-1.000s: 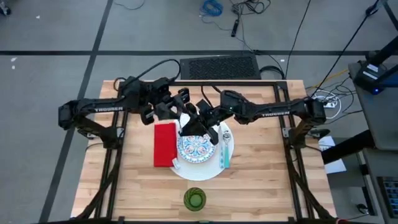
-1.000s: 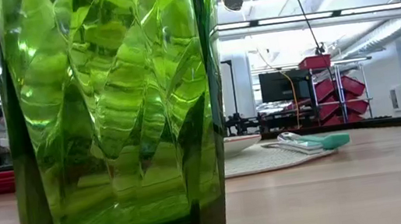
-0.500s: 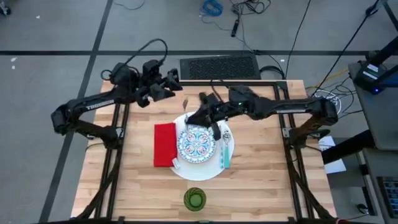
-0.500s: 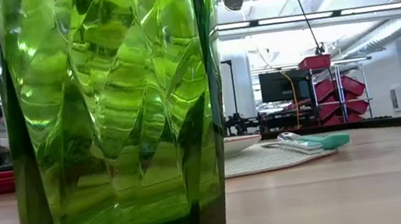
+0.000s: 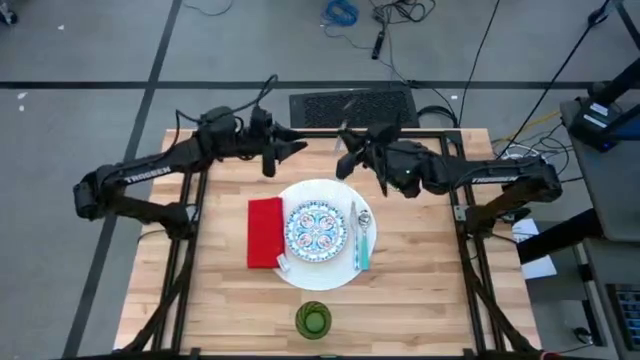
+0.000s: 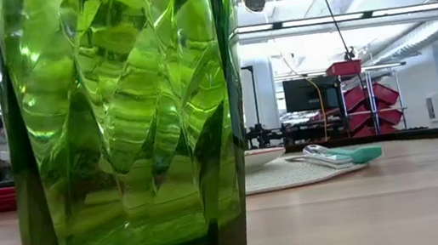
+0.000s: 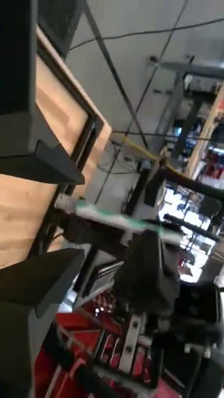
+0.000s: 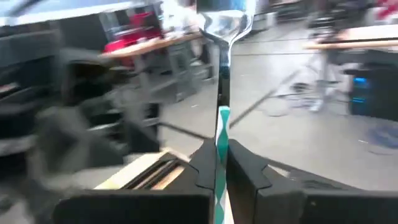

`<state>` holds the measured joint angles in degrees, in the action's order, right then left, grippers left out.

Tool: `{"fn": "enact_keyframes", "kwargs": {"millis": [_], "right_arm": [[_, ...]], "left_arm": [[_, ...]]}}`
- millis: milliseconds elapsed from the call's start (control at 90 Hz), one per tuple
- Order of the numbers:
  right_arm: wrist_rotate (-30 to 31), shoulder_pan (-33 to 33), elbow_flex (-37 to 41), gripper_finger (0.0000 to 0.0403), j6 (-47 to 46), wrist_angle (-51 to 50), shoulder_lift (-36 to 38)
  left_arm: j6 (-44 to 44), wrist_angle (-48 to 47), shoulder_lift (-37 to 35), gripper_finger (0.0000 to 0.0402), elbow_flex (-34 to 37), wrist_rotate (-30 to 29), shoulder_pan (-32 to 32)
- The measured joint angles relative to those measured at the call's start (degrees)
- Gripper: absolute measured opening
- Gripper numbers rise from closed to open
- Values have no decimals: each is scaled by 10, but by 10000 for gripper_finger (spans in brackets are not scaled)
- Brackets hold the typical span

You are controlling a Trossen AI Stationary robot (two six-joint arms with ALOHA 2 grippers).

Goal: Set table place
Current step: Adjust the fork on the red table napkin on the white tablemat

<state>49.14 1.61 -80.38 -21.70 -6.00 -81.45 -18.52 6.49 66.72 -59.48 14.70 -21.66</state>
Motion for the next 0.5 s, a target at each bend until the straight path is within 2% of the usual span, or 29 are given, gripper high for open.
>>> {"fn": "enact_keyframes", "kwargs": {"millis": [178,333,411,500], "right_arm": [[6,-10,0,0,-53,4,0],[17,-21,0,0,-79,15,-1],[27,-25,0,2,-84,15,-1],[30,-28,0,4,-95,15,-1]], "left_arm": [[53,0,0,163,0,-119,50],[59,1,8,164,0,-233,87],[60,2,16,164,0,-262,99],[58,5,27,164,0,-268,107]]}}
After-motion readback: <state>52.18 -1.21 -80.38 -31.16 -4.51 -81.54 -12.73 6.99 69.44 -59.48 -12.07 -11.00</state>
